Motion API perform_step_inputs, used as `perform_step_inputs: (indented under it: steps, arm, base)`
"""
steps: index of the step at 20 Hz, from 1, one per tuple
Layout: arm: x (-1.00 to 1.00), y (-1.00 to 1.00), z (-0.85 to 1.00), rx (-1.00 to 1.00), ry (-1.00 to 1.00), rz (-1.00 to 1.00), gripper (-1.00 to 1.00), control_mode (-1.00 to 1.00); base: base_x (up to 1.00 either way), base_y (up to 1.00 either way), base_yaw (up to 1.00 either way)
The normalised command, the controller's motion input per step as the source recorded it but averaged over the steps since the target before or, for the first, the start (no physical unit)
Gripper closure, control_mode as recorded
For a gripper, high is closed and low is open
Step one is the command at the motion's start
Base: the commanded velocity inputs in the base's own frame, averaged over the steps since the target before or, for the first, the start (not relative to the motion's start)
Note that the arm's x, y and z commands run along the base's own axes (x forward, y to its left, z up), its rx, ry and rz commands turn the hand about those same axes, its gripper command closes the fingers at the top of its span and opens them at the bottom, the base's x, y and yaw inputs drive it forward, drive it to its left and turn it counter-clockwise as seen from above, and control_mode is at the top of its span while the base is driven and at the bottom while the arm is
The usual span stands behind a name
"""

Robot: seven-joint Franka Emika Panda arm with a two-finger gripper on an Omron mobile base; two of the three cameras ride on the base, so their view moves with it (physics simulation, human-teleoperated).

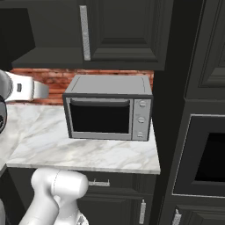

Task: Open the cabinet. Pick the bar soap and place it next to the sink. Then close the cabinet.

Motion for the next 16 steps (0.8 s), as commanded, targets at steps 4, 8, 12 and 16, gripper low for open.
perform_step_inputs:
  steps: [4, 8, 12, 16]
  arm:
    - [-0.18, 0.0, 0.22, 0.0, -0.13, -0.14, -1.0, -1.0]
    - [-0.05, 0.03, 0.22, 0.0, -0.1, -0.16, -1.0, -1.0]
    - [-0.11, 0.08, 0.26, 0.0, -0.04, -0.04, -1.0, -1.0]
    - [-0.39, 0.0, 0.05, 0.02, -0.06, 0.03, -1.0, -1.0]
  base:
    - [0.0, 0.0, 0.0]
    - [0.0, 0.0, 0.0]
    - [0.0, 0.0, 0.0]
    - [0.0, 0.0, 0.0]
